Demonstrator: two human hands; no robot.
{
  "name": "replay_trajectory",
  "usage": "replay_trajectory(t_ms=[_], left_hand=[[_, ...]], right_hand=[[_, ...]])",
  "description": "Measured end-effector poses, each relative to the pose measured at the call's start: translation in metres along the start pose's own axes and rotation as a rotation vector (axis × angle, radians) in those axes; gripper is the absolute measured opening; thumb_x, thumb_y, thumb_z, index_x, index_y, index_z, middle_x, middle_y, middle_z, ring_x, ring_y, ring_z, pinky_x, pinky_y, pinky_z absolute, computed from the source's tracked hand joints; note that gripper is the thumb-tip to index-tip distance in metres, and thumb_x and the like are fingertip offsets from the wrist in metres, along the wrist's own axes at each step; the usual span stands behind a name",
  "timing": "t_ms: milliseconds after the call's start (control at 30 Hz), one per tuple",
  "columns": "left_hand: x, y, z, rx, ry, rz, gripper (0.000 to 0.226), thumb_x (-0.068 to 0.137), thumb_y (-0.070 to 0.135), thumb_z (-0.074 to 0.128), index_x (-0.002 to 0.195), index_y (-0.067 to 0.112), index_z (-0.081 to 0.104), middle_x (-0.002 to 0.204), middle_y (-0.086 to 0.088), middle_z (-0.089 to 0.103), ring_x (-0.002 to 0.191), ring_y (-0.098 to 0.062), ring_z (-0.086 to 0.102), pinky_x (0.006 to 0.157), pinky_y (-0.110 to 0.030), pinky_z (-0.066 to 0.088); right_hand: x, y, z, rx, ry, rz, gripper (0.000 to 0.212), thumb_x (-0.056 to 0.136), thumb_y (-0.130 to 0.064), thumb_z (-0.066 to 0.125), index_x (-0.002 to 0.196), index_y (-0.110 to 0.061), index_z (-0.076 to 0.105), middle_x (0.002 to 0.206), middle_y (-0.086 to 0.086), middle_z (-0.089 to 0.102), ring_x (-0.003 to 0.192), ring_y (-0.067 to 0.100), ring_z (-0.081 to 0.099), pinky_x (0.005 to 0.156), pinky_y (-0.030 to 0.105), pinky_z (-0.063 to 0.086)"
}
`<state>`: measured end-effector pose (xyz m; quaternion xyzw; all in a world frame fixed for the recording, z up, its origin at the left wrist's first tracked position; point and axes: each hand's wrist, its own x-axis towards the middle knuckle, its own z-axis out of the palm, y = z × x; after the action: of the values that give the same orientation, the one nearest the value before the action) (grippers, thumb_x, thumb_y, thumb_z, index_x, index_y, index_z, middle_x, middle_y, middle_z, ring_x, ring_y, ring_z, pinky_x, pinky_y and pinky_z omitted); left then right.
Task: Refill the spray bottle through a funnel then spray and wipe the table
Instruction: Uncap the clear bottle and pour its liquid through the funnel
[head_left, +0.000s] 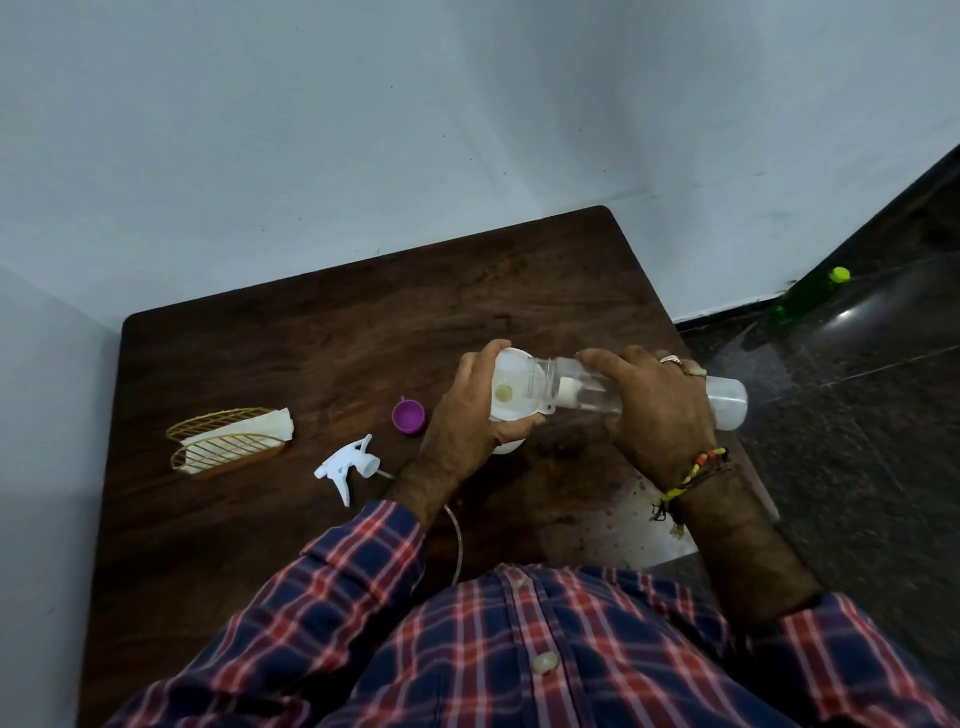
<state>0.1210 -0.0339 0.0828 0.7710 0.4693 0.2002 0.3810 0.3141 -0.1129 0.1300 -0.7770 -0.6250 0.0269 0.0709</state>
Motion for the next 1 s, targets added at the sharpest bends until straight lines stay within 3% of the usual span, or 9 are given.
replay_trajectory(t_ms=[800, 1000], left_hand=[[0.0002, -0.002, 0.0013, 0.015, 0.004, 0.005, 0.092, 0.067, 0.039, 0.086, 0.142, 0.026, 0.033, 0.135, 0.002, 0.04, 0.117, -0.012, 0.047, 0.09, -0.04, 0.054], [0.0002, -0.0029, 0.0015, 0.018, 0.011, 0.006, 0.092, 0.067, 0.041, 0.085, 0.142, 0.027, 0.033, 0.136, 0.003, 0.04, 0.113, -0.006, 0.043, 0.089, -0.033, 0.051]], right_hand=[[0.0009, -0.0021, -0.0016, -0.063, 0.022, -0.004, 0.069, 0.067, -0.028, 0.083, 0.128, -0.04, 0.053, 0.104, -0.002, 0.066, 0.095, 0.027, 0.062, 0.087, 0.044, 0.045], [0.0006, -0.002, -0.0011, -0.056, 0.034, -0.007, 0.068, 0.068, -0.027, 0.082, 0.128, -0.04, 0.053, 0.104, -0.002, 0.066, 0.095, 0.027, 0.062, 0.087, 0.045, 0.045]])
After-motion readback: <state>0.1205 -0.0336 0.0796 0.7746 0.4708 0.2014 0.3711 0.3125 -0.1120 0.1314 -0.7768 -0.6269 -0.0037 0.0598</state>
